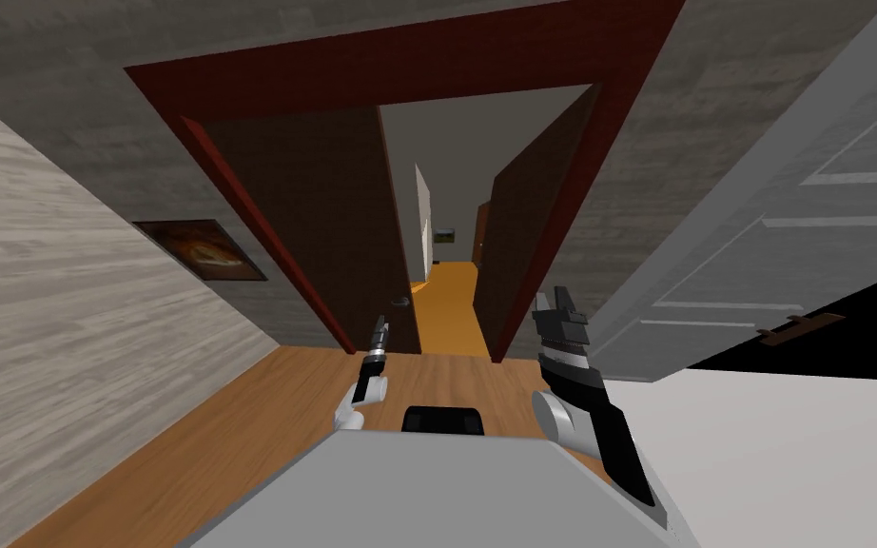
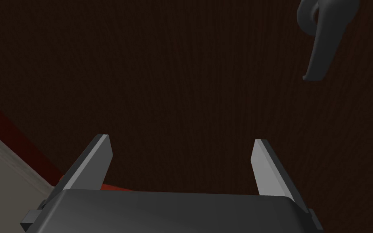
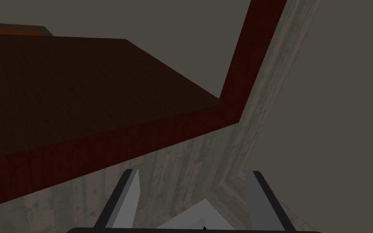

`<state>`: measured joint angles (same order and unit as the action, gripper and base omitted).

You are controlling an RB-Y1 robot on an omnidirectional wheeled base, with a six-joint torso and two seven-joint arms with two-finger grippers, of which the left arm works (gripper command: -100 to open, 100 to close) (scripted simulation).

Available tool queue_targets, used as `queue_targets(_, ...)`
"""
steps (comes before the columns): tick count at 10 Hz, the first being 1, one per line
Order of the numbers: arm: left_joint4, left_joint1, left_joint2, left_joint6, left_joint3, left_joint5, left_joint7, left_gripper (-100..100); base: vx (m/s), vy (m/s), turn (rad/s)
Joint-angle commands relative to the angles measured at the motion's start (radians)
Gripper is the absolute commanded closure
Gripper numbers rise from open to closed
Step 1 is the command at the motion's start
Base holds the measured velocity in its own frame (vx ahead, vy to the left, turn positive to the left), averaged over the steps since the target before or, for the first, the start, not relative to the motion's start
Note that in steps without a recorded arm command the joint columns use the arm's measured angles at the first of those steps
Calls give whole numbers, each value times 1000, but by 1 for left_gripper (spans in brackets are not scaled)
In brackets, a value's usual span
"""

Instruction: Push the door open

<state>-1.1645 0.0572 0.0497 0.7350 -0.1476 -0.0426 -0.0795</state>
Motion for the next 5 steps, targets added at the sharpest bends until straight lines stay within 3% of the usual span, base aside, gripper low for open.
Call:
queue_targets(1,28,-11,-1,4,-2,0,-1,-100,18,73,-56)
queue_targets(5,138,-51,-18,12,-10,2,-2,-100,28,108,-115)
